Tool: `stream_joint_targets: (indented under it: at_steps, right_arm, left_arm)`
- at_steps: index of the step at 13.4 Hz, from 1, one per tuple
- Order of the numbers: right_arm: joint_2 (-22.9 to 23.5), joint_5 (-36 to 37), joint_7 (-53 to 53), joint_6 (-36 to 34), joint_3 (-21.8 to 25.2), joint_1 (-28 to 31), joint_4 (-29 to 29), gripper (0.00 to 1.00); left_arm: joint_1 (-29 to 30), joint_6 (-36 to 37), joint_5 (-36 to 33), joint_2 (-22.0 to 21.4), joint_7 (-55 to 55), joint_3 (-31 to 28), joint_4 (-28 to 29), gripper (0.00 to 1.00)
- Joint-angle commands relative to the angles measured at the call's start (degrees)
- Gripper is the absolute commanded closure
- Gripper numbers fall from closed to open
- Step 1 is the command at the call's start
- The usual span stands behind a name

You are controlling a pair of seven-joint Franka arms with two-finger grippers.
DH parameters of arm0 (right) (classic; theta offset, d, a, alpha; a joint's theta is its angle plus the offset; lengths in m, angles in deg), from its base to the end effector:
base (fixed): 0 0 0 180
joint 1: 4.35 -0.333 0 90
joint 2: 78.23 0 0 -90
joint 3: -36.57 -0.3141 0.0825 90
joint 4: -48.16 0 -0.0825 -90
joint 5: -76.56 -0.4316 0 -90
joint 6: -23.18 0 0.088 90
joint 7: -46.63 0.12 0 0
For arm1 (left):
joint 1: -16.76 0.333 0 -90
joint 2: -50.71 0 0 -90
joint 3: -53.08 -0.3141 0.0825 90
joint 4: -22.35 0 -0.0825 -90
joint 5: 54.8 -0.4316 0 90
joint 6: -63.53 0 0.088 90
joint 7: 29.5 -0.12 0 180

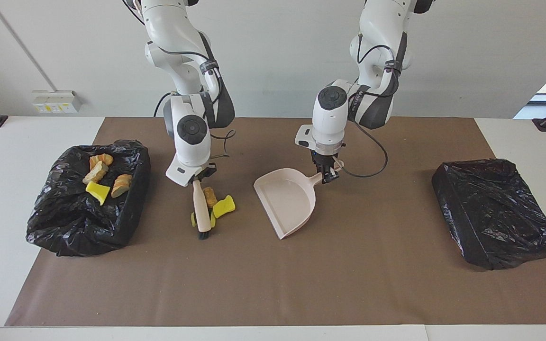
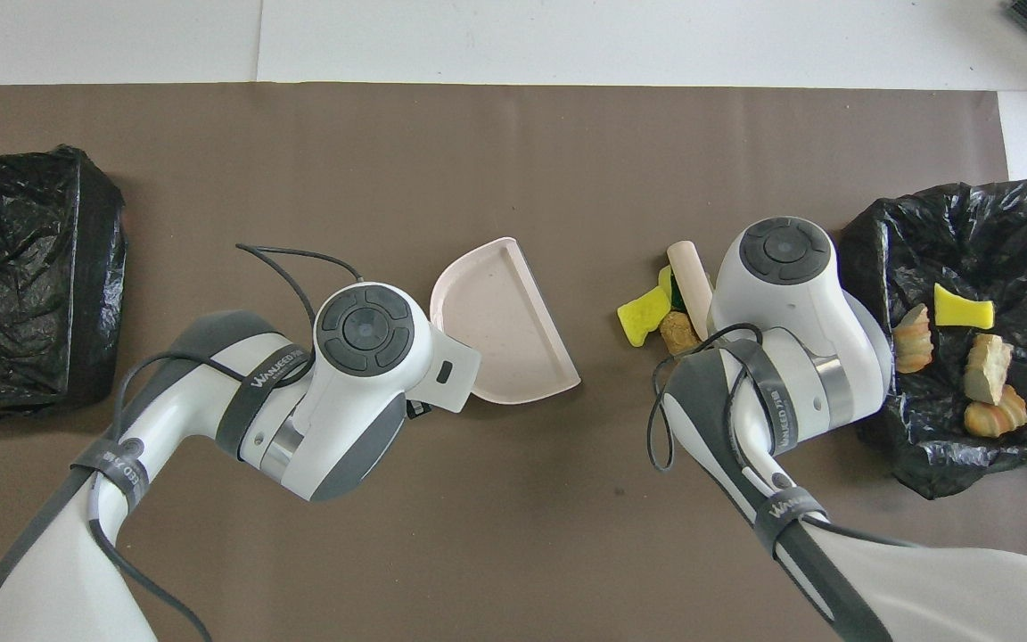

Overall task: Sweep and dump trash in bin
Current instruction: 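Sweep the trash pieces into the dustpan with the right gripper's brush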

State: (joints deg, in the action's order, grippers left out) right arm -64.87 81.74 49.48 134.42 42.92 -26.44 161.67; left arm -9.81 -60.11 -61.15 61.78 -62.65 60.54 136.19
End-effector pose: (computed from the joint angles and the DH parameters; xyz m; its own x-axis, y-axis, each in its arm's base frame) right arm 0.5796 0.1565 0.2886 0.9336 0.2415 -0.2648 0.2783 -0.9540 0.1110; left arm 0.5243 -0.3456 0.3253 0.3323 -0.9416 -0.0544 -0.9429 -0.3302 -0.0433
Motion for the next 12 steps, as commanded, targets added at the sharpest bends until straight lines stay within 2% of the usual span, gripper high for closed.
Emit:
stream_joint_targets:
  at_steps: [1, 3, 9, 12]
  right_arm:
    - [-0.96, -4.29, 0.22, 2.14, -0.2, -0.5, 1.89, 1.0]
    - [-0.97, -5.87, 1.01, 2.58, -0.2, -2.87, 1.71, 1.0]
    - [-0.44, -20.98, 9.0, 6.54, -0.2, -7.61, 1.19, 1.0]
    - [-0.44, -25.21, 14.61, 6.81, -0.2, -10.95, 0.22, 1.0]
  left_arm:
    - [0.38, -2.04, -1.21, -2.2, -0.43, -0.07, 2.96, 1.0]
    - [0.38, -2.22, -1.21, -2.29, -0.34, -0.08, 3.23, 1.0]
    - [0.38, -2.66, -1.21, -2.29, -0.43, -0.08, 3.32, 1.0]
    - [1.17, -3.01, -1.21, -2.2, -2.88, -0.08, 3.32, 1.0]
